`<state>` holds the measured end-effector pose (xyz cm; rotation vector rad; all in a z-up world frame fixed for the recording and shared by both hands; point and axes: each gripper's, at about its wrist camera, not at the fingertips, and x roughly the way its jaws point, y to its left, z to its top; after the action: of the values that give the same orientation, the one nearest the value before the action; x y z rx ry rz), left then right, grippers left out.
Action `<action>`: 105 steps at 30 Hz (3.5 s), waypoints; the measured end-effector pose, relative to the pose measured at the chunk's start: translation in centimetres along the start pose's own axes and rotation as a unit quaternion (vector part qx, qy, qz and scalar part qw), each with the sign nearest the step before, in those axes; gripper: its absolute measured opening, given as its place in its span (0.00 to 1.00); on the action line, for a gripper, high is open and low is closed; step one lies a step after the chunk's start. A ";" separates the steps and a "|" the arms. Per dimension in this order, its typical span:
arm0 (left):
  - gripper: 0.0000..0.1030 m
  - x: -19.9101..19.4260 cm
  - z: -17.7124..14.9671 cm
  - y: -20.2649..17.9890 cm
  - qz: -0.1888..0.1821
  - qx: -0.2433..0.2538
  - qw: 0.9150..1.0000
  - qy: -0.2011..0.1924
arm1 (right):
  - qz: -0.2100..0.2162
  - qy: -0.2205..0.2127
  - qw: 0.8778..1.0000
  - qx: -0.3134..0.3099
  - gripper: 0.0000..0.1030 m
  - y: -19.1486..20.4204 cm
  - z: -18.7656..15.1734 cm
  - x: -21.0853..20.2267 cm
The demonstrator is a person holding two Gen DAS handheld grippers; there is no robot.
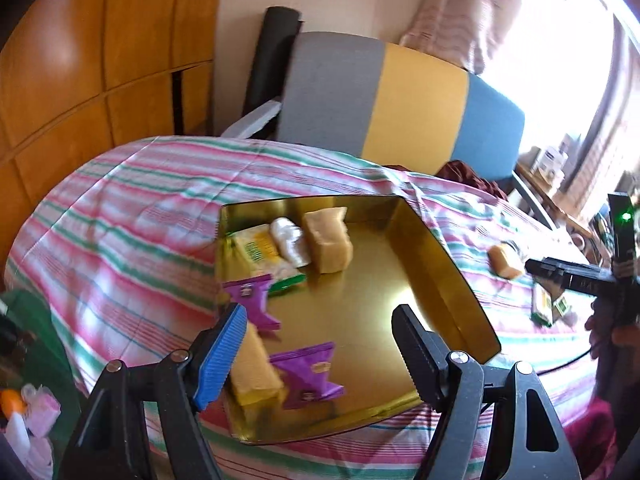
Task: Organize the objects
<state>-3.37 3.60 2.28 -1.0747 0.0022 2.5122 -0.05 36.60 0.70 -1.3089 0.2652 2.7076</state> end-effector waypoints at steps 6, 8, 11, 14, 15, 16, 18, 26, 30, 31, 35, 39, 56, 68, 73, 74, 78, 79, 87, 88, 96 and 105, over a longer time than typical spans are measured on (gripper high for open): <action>0.75 0.7 0.1 -3.2 -0.014 0.035 0.999 0.011 | -0.043 -0.031 0.997 0.060 0.79 -6.6 -0.4 -1.9; 0.76 1.0 0.2 -4.3 -0.018 0.047 0.999 0.015 | -0.057 -0.042 0.994 0.083 0.82 -8.7 -0.4 -2.2; 0.76 1.5 0.3 -6.0 -0.023 0.062 0.998 0.022 | -0.076 -0.058 0.987 0.126 0.82 -12.1 -1.0 -2.6; 0.76 2.1 0.4 -7.6 -0.028 0.080 0.996 0.029 | -0.091 -0.075 0.977 0.177 0.82 -15.5 -2.3 -2.7; 0.76 2.3 0.5 -8.2 -0.031 0.085 0.995 0.030 | -0.093 -0.080 0.973 0.198 0.82 -16.5 -2.8 -2.7; 0.76 2.5 0.7 -8.8 -0.033 0.092 0.995 0.030 | -0.093 -0.086 0.966 0.224 0.82 -17.7 -3.5 -2.8; 0.76 2.9 1.0 -10.0 -0.037 0.105 0.993 0.032 | -0.092 -0.091 0.953 0.275 0.82 -19.8 -4.7 -3.0; 0.76 5.8 2.9 -16.4 -0.076 0.141 0.986 0.052 | -0.078 -0.123 0.908 0.392 0.82 -24.1 -6.9 -4.9; 0.76 8.2 3.9 -20.5 -0.105 0.142 0.981 0.078 | -0.061 -0.121 0.901 0.411 0.82 -24.8 -7.4 -4.9; 0.76 8.7 4.0 -21.3 -0.106 0.144 0.980 0.082 | -0.056 -0.122 0.901 0.414 0.82 -24.8 -7.4 -4.8; 0.78 12.0 4.4 -24.7 -0.113 0.138 0.977 0.118 | -0.044 -0.121 0.899 0.418 0.82 -24.9 -7.5 -4.7; 0.82 15.3 4.9 -27.4 -0.113 0.130 0.975 0.140 | -0.031 -0.119 0.899 0.420 0.82 -24.9 -7.5 -4.6; 0.88 27.1 5.6 -34.7 -0.091 0.117 0.968 0.204 | 0.006 -0.094 0.902 0.420 0.82 -24.6 -7.3 -3.2; 0.53 25.9 3.7 -33.1 -0.112 0.139 0.965 0.191 | -0.014 -0.074 0.911 0.404 0.82 -24.1 -7.0 -2.6; 0.53 22.1 2.8 -31.1 -0.131 0.138 0.965 0.182 | -0.046 -0.035 0.925 0.376 0.82 -23.4 -6.5 -1.6; 0.53 21.4 2.8 -31.0 -0.134 0.142 0.965 0.177 | -0.050 -0.028 0.929 0.365 0.82 -23.2 -6.1 -1.5; 0.53 18.7 3.0 -29.6 -0.149 0.144 0.965 0.162 | -0.097 0.003 0.956 0.278 0.82 -22.4 -3.5 -0.5; 0.53 18.0 3.0 -29.1 -0.154 0.141 0.965 0.160 | -0.112 0.016 0.963 0.245 0.82 -22.2 -2.6 0.1; 0.54 14.4 2.9 -25.6 -0.170 0.119 0.967 0.149 | -0.150 0.111 0.974 0.128 0.82 -23.7 -0.3 5.5; 0.54 14.1 2.8 -25.3 -0.171 0.116 0.967 0.149 | -0.147 0.115 0.974 0.127 0.82 -23.9 -0.2 6.0; 0.54 12.0 2.6 -23.3 -0.175 0.097 0.969 0.143 | -0.139 0.129 0.971 0.144 0.50 -24.5 -0.1 8.6; 0.54 10.8 2.2 -20.5 -0.162 0.078 0.975 0.132 | -0.136 0.054 0.979 0.141 0.50 -21.6 2.4 4.2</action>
<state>-4.12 26.70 -0.45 -1.2249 0.0896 2.0331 -0.50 58.35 -3.39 -1.3023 0.4286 2.2797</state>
